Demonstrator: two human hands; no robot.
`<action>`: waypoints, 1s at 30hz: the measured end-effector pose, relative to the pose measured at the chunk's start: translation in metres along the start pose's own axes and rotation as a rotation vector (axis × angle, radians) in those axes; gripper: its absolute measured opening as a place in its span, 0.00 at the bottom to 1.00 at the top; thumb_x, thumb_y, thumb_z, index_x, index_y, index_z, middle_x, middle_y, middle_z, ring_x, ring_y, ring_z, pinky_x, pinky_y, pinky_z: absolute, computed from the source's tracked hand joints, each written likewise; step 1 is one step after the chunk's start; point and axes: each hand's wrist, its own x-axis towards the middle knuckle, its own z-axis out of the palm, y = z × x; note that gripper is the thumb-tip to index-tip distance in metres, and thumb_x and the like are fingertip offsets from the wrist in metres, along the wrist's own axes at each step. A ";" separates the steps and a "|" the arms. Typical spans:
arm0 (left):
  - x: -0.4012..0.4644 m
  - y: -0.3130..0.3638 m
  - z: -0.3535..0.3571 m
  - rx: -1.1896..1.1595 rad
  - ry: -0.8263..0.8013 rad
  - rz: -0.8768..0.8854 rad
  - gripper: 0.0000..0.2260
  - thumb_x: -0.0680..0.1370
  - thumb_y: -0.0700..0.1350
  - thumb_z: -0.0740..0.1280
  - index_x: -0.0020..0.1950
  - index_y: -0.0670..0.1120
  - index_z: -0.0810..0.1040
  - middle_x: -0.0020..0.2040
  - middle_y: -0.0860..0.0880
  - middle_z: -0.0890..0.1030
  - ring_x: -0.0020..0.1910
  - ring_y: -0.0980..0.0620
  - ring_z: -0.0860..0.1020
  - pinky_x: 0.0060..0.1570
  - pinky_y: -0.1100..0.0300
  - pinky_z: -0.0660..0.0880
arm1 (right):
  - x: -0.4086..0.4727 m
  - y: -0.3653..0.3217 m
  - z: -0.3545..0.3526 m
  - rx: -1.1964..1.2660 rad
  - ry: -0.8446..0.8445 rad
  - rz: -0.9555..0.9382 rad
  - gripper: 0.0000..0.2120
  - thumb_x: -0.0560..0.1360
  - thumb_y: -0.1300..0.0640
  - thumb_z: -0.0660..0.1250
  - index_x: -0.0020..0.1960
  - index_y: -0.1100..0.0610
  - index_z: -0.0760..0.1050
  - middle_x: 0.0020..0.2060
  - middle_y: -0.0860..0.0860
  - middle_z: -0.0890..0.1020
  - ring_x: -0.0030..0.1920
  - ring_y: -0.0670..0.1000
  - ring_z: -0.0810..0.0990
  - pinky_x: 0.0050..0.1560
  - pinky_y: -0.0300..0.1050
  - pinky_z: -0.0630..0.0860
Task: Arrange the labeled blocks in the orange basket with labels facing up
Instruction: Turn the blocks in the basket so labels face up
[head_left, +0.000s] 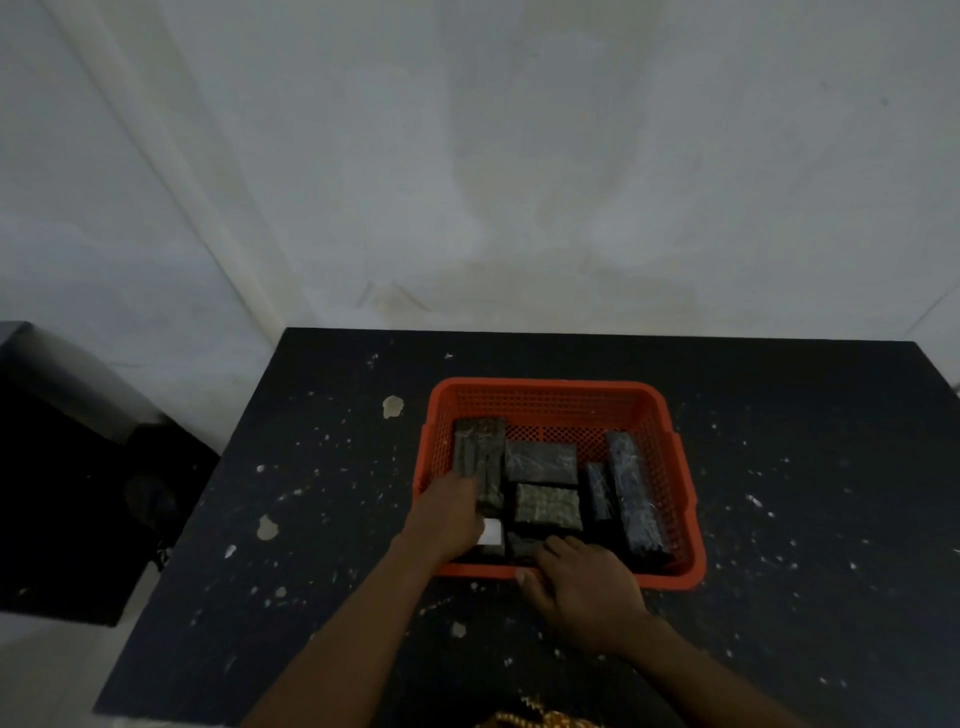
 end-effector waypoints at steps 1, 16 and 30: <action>0.001 -0.001 -0.004 -0.039 0.109 0.038 0.08 0.76 0.43 0.66 0.53 0.44 0.78 0.54 0.46 0.78 0.51 0.48 0.77 0.50 0.52 0.76 | 0.000 -0.001 -0.001 0.016 -0.024 0.014 0.24 0.79 0.36 0.47 0.47 0.48 0.76 0.40 0.46 0.77 0.40 0.47 0.75 0.37 0.44 0.67; 0.028 -0.039 -0.018 -0.488 0.204 -0.271 0.12 0.84 0.51 0.55 0.64 0.50 0.69 0.45 0.50 0.80 0.41 0.53 0.79 0.41 0.53 0.76 | 0.100 -0.003 -0.012 0.262 0.122 0.209 0.05 0.75 0.51 0.64 0.45 0.53 0.75 0.44 0.49 0.79 0.50 0.51 0.73 0.49 0.46 0.67; 0.037 -0.061 0.016 -0.665 0.329 -0.309 0.17 0.80 0.64 0.49 0.44 0.58 0.73 0.35 0.57 0.79 0.36 0.63 0.78 0.35 0.63 0.70 | 0.213 0.017 0.013 -0.001 -0.387 0.650 0.17 0.73 0.39 0.62 0.49 0.53 0.73 0.65 0.58 0.73 0.68 0.62 0.60 0.67 0.70 0.49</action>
